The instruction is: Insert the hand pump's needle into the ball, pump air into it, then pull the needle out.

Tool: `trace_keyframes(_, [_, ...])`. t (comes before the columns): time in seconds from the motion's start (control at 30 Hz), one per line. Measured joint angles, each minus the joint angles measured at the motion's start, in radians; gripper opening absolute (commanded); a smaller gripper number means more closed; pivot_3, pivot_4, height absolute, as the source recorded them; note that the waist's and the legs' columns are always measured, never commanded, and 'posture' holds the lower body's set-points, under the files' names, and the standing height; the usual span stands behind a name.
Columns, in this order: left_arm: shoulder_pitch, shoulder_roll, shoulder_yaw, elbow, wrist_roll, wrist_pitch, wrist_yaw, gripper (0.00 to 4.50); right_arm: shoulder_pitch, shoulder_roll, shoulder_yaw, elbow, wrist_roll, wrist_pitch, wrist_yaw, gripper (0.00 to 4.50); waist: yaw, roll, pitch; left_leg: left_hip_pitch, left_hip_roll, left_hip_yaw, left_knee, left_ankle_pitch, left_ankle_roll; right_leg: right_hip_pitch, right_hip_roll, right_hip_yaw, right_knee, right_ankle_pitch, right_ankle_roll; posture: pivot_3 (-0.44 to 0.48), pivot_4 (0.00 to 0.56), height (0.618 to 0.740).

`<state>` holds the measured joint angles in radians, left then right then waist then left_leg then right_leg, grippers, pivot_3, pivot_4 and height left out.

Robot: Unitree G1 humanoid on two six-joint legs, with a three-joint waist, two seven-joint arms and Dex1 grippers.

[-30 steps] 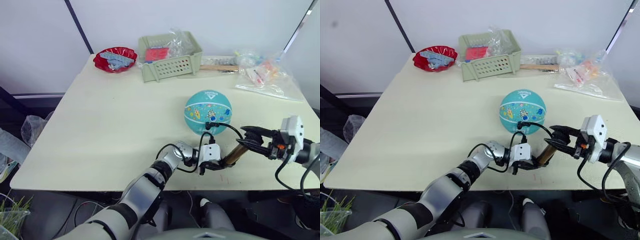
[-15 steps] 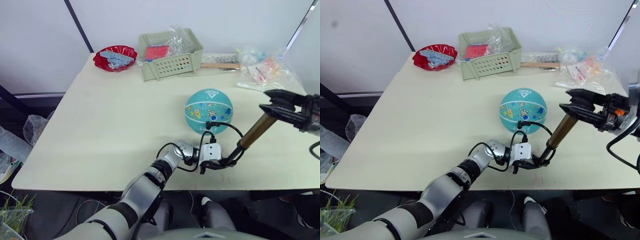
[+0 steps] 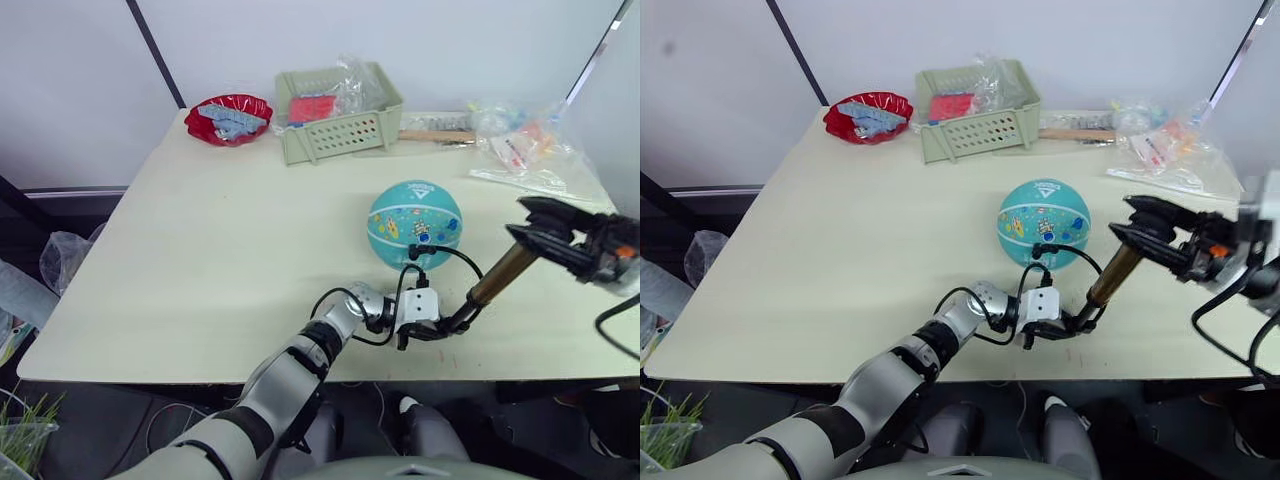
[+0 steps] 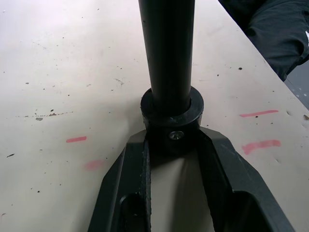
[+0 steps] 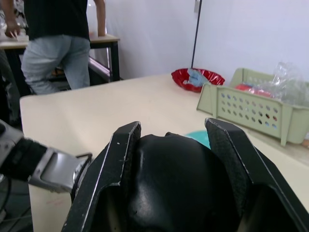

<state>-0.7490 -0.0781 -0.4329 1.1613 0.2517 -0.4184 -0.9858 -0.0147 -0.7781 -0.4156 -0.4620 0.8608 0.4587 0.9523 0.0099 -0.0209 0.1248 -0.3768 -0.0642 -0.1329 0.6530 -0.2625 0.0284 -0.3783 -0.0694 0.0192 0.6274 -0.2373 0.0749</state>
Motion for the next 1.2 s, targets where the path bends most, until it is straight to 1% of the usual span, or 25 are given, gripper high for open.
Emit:
trace_keyframes(0.17, [0.002, 0.001, -0.001, 0.003, 0.001, 0.0, 0.0, 0.98, 0.08, 0.049, 0.086, 0.038, -0.126, -0.132, 0.04, 1.63, -0.001, -0.004, -0.004, 0.001, 0.0, 0.0, 0.0, 0.0, 0.0, 0.0, 0.0, 0.0, 0.0, 0.0, 0.0, 0.0, 0.15, 0.74])
trace_keyframes(0.3, [0.005, 0.002, -0.001, 0.001, 0.001, 0.002, 0.002, 0.98, 0.122, 0.102, 0.139, 0.093, -0.206, -0.226, 0.042, 1.63, -0.002, -0.004, -0.005, 0.001, 0.0, 0.0, 0.0, 0.0, 0.0, 0.001, 0.0, 0.0, 0.0, 0.0, 0.0, 0.0, 0.15, 0.74])
trace_keyframes(0.4, [0.007, 0.003, 0.0, -0.001, 0.001, 0.002, 0.003, 0.98, 0.13, 0.12, 0.176, 0.119, -0.253, -0.261, 0.041, 1.63, -0.002, -0.004, -0.005, 0.002, 0.0, 0.0, 0.0, 0.0, 0.0, 0.001, 0.0, 0.0, 0.0, 0.0, 0.0, 0.0, 0.15, 0.74])
trace_keyframes(0.57, [0.007, -0.001, 0.0, -0.003, 0.001, 0.002, 0.002, 0.98, 0.132, 0.119, 0.204, 0.13, -0.281, -0.263, 0.039, 1.63, -0.001, -0.002, -0.005, 0.001, -0.001, 0.0, -0.001, 0.0, 0.0, 0.001, 0.0, 0.001, 0.0, 0.0, 0.0, 0.0, 0.15, 0.74])
trace_keyframes(0.67, [0.007, -0.002, 0.0, -0.003, 0.0, 0.002, 0.002, 0.98, 0.116, 0.09, 0.2, 0.119, -0.272, -0.223, 0.038, 1.63, 0.0, -0.001, -0.004, 0.001, -0.001, 0.0, 0.0, 0.0, 0.0, 0.0, 0.0, 0.001, 0.0, 0.0, 0.0, 0.0, 0.15, 0.74])
trace_keyframes(0.8, [0.005, -0.004, 0.0, -0.005, 0.0, 0.001, -0.001, 0.98, 0.093, 0.049, 0.18, 0.096, -0.244, -0.152, 0.029, 1.63, 0.002, 0.001, -0.002, -0.001, -0.001, 0.0, 0.0, 0.0, 0.0, 0.0, 0.0, 0.0, 0.0, 0.0, 0.0, 0.0, 0.15, 0.74])
trace_keyframes(0.87, [0.002, -0.006, 0.0, -0.009, -0.001, 0.0, -0.002, 0.98, 0.072, 0.008, 0.154, 0.082, -0.196, -0.098, 0.026, 1.63, 0.002, 0.006, 0.002, -0.002, -0.002, 0.0, 0.0, 0.0, 0.0, -0.001, -0.002, 0.001, 0.0, 0.0, 0.0, 0.0, 0.15, 0.74])
trace_keyframes(0.9, [-0.001, -0.006, 0.0, -0.01, -0.002, -0.001, -0.004, 0.98, 0.046, -0.032, 0.117, 0.064, -0.139, -0.044, 0.025, 1.63, 0.003, 0.009, 0.005, -0.002, -0.002, 0.001, 0.0, 0.0, 0.0, -0.001, -0.002, 0.001, 0.0, 0.0, 0.0, 0.0, 0.15, 0.74])
trace_keyframes(0.93, [-0.002, -0.007, 0.0, -0.01, -0.002, -0.001, -0.004, 0.98, 0.042, -0.038, 0.112, 0.061, -0.132, -0.038, 0.025, 1.63, 0.003, 0.011, 0.006, -0.003, -0.002, 0.001, 0.0, 0.0, 0.0, -0.002, -0.002, 0.001, 0.0, 0.0, 0.0, 0.0, 0.15, 0.74])
trace_keyframes(0.97, [-0.003, -0.007, 0.001, -0.01, -0.002, -0.001, -0.006, 0.98, 0.018, -0.079, 0.076, 0.044, -0.082, 0.007, 0.024, 1.63, 0.004, 0.012, 0.008, -0.003, -0.002, 0.001, 0.0, 0.0, 0.0, -0.002, -0.002, 0.001, 0.0, 0.0, 0.0, 0.0, 0.15, 0.74])
trace_keyframes(1.03, [-0.004, -0.008, 0.001, -0.011, -0.003, -0.001, -0.013, 0.98, -0.017, -0.114, 0.02, 0.012, -0.011, 0.055, 0.023, 1.63, 0.005, 0.011, 0.009, -0.004, -0.002, -0.001, 0.0, 0.0, 0.0, -0.002, -0.002, -0.001, 0.0, 0.0, 0.0, 0.0, 0.15, 0.74])
trace_keyframes(1.07, [-0.005, -0.008, 0.001, -0.011, -0.003, -0.002, -0.013, 0.98, -0.035, -0.144, -0.001, 0.009, 0.023, 0.088, 0.02, 1.63, 0.004, 0.012, 0.01, -0.004, -0.002, 0.0, 0.0, 0.0, 0.0, -0.002, -0.002, 0.0, 0.0, 0.0, 0.0, 0.0, 0.15, 0.74])
trace_keyframes(1.2, [-0.006, -0.008, 0.001, -0.011, -0.003, -0.002, -0.012, 0.98, -0.089, -0.206, -0.078, 0.009, 0.12, 0.167, 0.009, 1.63, 0.005, 0.011, 0.012, -0.004, -0.002, 0.0, 0.0, 0.0, 0.0, -0.002, -0.003, 0.0, -0.001, 0.0, 0.0, 0.0, 0.15, 0.74])
